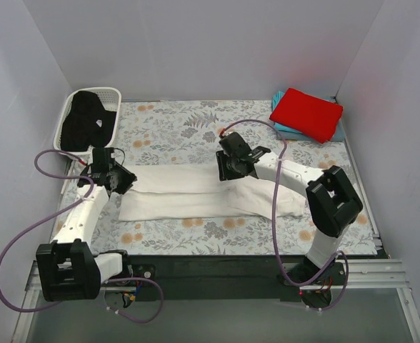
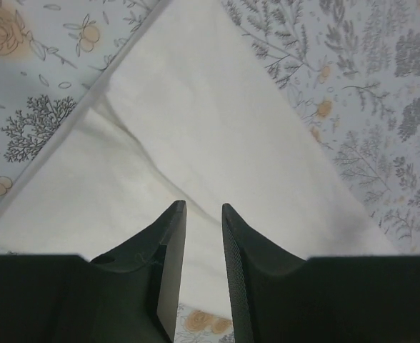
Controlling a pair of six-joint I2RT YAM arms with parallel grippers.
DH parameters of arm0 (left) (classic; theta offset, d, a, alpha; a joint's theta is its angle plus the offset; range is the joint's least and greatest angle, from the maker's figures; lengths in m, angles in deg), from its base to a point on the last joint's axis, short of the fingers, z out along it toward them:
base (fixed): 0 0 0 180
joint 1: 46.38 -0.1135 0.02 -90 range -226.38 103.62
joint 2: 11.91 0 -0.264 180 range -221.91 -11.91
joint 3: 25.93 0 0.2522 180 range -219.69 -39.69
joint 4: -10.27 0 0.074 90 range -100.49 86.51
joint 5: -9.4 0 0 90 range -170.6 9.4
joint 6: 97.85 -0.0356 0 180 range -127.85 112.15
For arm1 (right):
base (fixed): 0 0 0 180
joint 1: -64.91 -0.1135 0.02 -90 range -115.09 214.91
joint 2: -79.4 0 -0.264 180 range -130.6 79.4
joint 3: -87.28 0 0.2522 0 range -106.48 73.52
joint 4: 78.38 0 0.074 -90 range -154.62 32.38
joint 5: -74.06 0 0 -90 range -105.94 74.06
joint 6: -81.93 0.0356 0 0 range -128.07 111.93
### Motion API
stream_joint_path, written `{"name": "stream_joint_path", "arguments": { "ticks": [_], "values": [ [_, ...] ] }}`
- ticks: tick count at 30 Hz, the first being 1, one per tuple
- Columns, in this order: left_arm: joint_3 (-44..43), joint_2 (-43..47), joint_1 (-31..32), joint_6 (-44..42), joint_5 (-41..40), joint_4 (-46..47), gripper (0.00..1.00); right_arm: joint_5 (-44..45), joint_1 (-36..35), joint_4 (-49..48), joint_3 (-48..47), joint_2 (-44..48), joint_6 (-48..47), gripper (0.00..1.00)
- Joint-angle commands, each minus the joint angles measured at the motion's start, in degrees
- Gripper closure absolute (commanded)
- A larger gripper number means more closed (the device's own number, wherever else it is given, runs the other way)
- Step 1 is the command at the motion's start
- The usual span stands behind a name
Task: Fold and stack the t-shirts
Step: Fold the tshirt
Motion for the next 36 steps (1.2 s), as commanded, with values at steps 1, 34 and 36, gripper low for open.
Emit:
{"name": "stream_joint_path", "arguments": {
  "ticks": [1, 34, 36],
  "values": [
    [-3.4, -1.5, -0.1, -1.8, -1.0, 0.5, 0.75, 4.7, 0.9, 0.2, -1.8, 6.4, 2.6, 0.51],
    [-10.2, -7.4, 0.0, -2.4, -4.3, 0.6, 0.82, 4.4, 13.6, -1.3, 21.9, 25.9, 7.1, 0.18],
    [-10.7, -4.8, 1.8, -3.4, -1.6, 0.9, 0.8, 4.2, 15.3, -1.3, 23.3, 27.7, 9.0, 0.02]
  ]
}}
